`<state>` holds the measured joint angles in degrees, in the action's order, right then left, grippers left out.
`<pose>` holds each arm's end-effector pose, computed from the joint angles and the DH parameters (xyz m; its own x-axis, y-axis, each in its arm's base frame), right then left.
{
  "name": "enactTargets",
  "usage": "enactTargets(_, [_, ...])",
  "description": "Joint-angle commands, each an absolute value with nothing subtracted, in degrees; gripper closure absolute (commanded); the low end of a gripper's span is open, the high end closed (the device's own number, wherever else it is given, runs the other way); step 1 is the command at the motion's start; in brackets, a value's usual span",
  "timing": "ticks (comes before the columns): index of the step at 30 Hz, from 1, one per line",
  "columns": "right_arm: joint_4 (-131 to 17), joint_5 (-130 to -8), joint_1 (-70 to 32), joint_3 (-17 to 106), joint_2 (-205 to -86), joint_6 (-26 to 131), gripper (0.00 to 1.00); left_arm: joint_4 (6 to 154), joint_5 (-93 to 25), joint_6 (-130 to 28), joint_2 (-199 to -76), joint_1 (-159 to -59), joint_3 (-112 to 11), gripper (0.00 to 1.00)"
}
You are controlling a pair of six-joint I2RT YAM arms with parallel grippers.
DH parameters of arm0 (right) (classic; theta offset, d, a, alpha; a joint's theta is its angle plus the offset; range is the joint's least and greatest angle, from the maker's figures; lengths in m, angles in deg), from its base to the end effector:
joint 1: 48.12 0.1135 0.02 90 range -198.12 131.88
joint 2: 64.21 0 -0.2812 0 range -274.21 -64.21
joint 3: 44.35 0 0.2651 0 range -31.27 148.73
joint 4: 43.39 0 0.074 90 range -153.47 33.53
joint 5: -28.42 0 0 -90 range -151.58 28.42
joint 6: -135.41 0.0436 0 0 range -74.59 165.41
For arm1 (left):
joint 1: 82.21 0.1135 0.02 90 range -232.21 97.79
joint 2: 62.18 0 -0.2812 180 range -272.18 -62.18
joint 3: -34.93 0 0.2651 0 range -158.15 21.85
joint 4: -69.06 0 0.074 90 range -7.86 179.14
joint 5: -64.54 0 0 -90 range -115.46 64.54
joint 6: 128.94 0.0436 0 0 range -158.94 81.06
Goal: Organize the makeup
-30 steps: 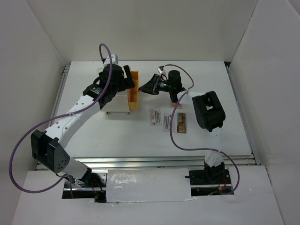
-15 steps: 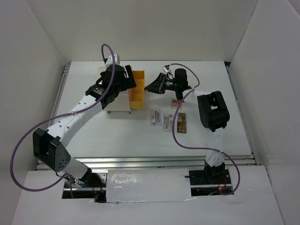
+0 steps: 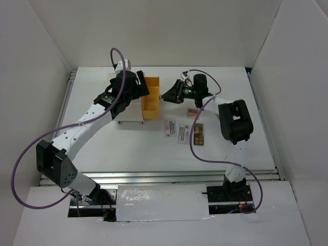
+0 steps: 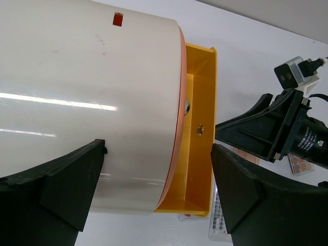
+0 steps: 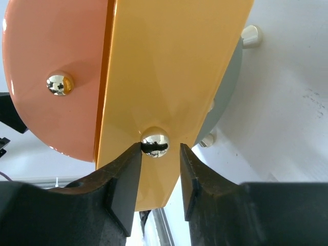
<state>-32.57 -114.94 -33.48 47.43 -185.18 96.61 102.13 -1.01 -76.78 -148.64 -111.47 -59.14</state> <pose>0.4663 0.1580 0.1938 -0.8828 0.2501 -0.3976 -0.3186 0.3033 0.8981 0.3299 -0.1642 0.3804 -0.3691 -0.4333 -0.8222 -0.1362 0.9003 -0.4134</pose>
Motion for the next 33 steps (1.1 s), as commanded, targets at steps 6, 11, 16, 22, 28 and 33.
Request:
enactTargets(6, [-38.27, -111.86, -38.52, 42.05, -177.34, 91.82, 0.44, 115.63, -4.63, -78.84, -152.27, -111.92, -56.99, 0.01])
enactTargets(11, [-51.34, -103.26, -40.38, 41.76, -170.22, 83.15, 0.12, 116.68, -6.03, -77.09, -150.51, -113.15, -62.17, 0.01])
enactTargets(16, [-68.75, -79.05, -39.24, 40.98, -161.27, 77.15, 0.00, 119.49, -6.04, -76.12, -148.58, -113.77, -67.89, 0.01])
enactTargets(22, [-78.35, -55.10, -26.54, 36.24, -153.26, 73.45, 0.00, 123.54, -4.02, -75.15, -140.07, -113.86, -66.93, 0.01])
enactTargets(28, [-75.98, -52.10, -20.44, 31.05, -152.36, 77.39, 0.00, 127.49, -1.11, -73.92, -130.31, -113.86, -63.67, 0.00])
enactTargets(33, [-82.65, -39.61, -13.58, 33.16, -155.35, 83.11, 0.00, 130.92, 4.58, -72.42, -121.61, -113.77, -58.15, 0.01])
